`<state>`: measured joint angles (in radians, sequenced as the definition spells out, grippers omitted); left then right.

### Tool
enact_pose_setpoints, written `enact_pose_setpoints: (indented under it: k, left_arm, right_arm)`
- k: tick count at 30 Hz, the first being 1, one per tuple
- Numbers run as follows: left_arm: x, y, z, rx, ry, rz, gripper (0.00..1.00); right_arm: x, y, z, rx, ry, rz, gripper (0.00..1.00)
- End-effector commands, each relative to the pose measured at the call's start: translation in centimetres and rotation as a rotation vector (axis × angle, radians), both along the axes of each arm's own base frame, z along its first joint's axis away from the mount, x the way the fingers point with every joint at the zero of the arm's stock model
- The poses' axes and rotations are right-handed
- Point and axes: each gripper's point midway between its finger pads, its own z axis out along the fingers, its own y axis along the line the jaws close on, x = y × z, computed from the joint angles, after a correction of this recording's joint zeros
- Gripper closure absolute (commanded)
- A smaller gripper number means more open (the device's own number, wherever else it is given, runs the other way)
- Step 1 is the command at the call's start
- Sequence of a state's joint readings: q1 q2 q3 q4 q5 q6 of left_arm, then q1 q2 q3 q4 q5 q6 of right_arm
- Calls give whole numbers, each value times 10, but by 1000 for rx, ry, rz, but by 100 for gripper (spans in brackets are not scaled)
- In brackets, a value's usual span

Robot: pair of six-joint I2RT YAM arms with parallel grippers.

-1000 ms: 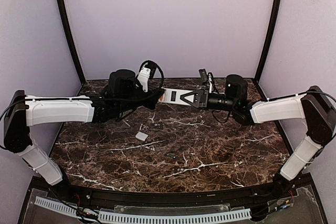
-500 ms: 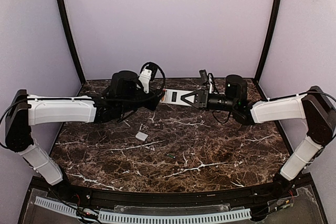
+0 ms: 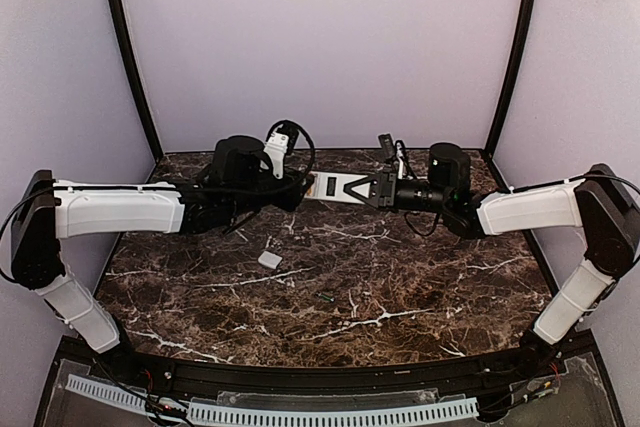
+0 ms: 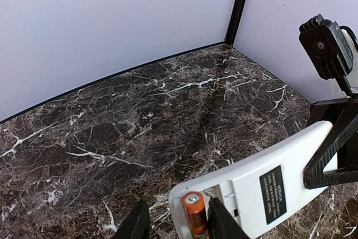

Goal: Load the batteries into the remote control

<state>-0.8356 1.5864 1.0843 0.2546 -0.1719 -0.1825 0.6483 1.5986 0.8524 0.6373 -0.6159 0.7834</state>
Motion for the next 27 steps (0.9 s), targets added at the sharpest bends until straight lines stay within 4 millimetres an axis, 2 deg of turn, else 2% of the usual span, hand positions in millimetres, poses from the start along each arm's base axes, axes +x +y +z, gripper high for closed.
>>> enact_pose_setpoints:
  k: [1, 9, 11, 14, 17, 23, 27]
  left_arm:
    - [4, 6, -7, 26, 21, -1, 63]
    - [-6, 3, 8, -25, -8, -91, 55]
    - [-12, 0, 14, -31, -22, -128, 47]
    - [-19, -2, 21, -27, -40, -188, 30]
    - [-24, 5, 31, -40, -59, -223, 21]
    - [-41, 13, 41, 1, -114, -319, 18]
    - [-61, 16, 36, 70, -165, -426, 20]
  right_arm:
    - [-14, 5, 32, 67, -82, 66, 100]
    - [-14, 4, 22, 42, -51, 69, 100]
    - [-14, 4, 19, 34, -41, 72, 100]
    - [-16, 4, 12, 17, -13, 89, 100]
    - [-18, -1, 5, 6, 15, 103, 100]
    - [-28, -15, -10, -12, 60, 164, 100]
    - [-43, -19, -12, 0, 69, 243, 100]
